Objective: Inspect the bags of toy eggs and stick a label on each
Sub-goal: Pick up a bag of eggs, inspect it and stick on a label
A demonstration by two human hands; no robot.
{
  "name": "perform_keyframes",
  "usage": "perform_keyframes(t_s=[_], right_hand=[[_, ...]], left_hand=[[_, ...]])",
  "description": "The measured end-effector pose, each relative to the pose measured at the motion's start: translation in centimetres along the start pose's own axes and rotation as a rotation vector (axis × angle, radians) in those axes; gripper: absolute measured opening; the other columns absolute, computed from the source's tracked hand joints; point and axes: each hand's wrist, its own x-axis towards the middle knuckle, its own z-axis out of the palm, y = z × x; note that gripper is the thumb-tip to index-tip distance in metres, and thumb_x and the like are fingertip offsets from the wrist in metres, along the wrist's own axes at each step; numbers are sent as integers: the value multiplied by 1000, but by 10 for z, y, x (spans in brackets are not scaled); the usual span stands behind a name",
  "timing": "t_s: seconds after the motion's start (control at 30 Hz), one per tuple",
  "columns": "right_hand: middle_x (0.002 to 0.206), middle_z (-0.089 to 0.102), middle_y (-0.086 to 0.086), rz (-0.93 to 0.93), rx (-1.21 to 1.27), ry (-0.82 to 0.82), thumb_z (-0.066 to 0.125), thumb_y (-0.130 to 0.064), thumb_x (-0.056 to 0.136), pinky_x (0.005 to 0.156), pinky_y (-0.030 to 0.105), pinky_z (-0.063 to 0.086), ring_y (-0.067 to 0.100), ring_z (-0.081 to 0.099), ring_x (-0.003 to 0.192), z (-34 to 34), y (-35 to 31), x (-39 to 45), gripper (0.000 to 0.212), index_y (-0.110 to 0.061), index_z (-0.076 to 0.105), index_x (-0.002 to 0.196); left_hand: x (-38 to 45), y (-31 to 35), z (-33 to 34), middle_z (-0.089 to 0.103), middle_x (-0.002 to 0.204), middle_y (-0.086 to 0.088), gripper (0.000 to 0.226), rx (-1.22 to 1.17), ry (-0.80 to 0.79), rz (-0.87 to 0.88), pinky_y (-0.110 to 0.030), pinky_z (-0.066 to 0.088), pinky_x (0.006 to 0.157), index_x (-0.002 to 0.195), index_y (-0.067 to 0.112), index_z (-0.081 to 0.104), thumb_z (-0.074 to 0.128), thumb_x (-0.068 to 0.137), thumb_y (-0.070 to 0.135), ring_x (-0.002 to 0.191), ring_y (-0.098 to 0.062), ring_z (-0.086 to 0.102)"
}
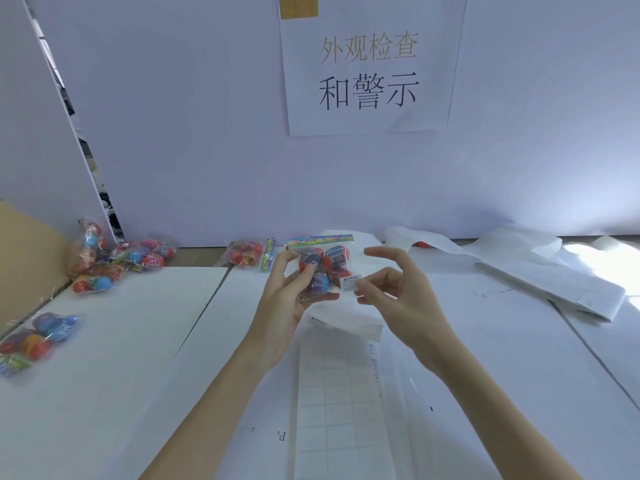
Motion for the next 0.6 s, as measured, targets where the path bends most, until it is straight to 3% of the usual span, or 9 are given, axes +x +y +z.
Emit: perform_keyframes(t_s=[0.2, 0.3, 0.43, 0.6], right_hand=[[83, 75, 3, 4, -35, 16, 71, -8, 96, 94, 45, 59, 13, 72, 79, 0, 1, -1, 37, -30, 60, 123], [82, 76, 2, 8, -27, 25, 71, -8, 96, 94, 43, 59, 11, 72, 77, 1, 1, -1, 35, -29, 61, 122], [80, 76, -1, 0, -26, 20, 71, -8, 96, 94, 40, 59, 10, 71, 78, 1, 0, -1, 34, -30, 62, 121], [80, 76, -2, 12, -29, 6, 72, -10, 96, 96, 43, 58, 11, 71, 80, 3, 0, -3, 33, -30, 63, 120]], left_hand=[[-3, -1, 5, 73, 126, -15, 26, 16, -77, -18, -35, 61, 84, 134, 13, 53, 53, 108, 14, 112, -36, 72], [-5, -1, 7, 73, 127, -13, 31, 36, -96, -5, -32, 60, 85, 134, 18, 53, 62, 104, 17, 113, -36, 72], [-8, 0, 9, 76, 121, -4, 53, 156, -84, 13, -32, 61, 81, 132, 28, 52, 82, 89, 24, 100, -33, 76], [-7, -4, 10, 78, 114, 0, 46, 212, 0, 37, -35, 61, 72, 128, 30, 51, 77, 93, 13, 92, -31, 78]])
